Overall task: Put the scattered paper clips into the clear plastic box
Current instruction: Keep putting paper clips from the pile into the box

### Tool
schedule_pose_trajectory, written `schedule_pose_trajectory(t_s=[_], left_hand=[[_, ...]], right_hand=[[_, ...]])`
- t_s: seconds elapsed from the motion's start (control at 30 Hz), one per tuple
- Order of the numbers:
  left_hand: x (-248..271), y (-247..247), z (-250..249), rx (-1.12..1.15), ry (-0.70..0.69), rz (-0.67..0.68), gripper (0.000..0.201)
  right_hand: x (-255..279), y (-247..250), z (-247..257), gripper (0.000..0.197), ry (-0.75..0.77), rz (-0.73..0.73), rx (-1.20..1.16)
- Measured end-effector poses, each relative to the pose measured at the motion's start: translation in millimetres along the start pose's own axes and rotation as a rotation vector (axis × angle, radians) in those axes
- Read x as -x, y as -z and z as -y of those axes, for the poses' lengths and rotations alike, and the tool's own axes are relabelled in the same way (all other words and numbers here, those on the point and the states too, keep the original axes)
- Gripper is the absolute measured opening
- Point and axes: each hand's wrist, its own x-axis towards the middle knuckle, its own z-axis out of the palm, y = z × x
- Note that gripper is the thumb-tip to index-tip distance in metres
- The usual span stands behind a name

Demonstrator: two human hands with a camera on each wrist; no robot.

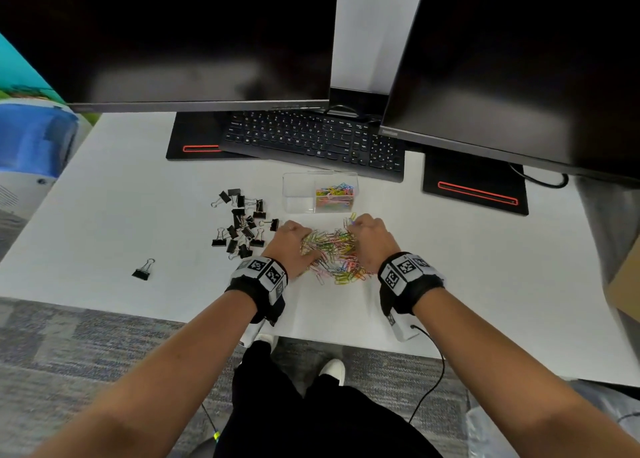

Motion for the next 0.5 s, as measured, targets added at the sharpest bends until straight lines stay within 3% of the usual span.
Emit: schedule_pose_trajectory(t_s=[0.13,0.3,0.4,0.5], left_hand=[[2.7,-7.0,-3.8,0.026,0.007,-0.015,0.058],[6.8,-4.5,-4.4,0.032,0.051,-0.018,0.057],[11.6,1.1,-1.9,0.028,0.118,-0.003,0.068],[18.4,4.7,-1.4,0.0,0.179,0.037,0.08]], right_hand=[[9.1,-3.5,-0.8,0.042,0.027,-0.009,-0.096],[33.0,-0.3,-14.5,0.035,-0.095,-0.132,-0.223],[47.4,-1.8,-28.0,0.049,-0.21,-0.013,-0.227],[60.0,-6.2,-34.7,0.059,-0.224,0.112,-0.225]])
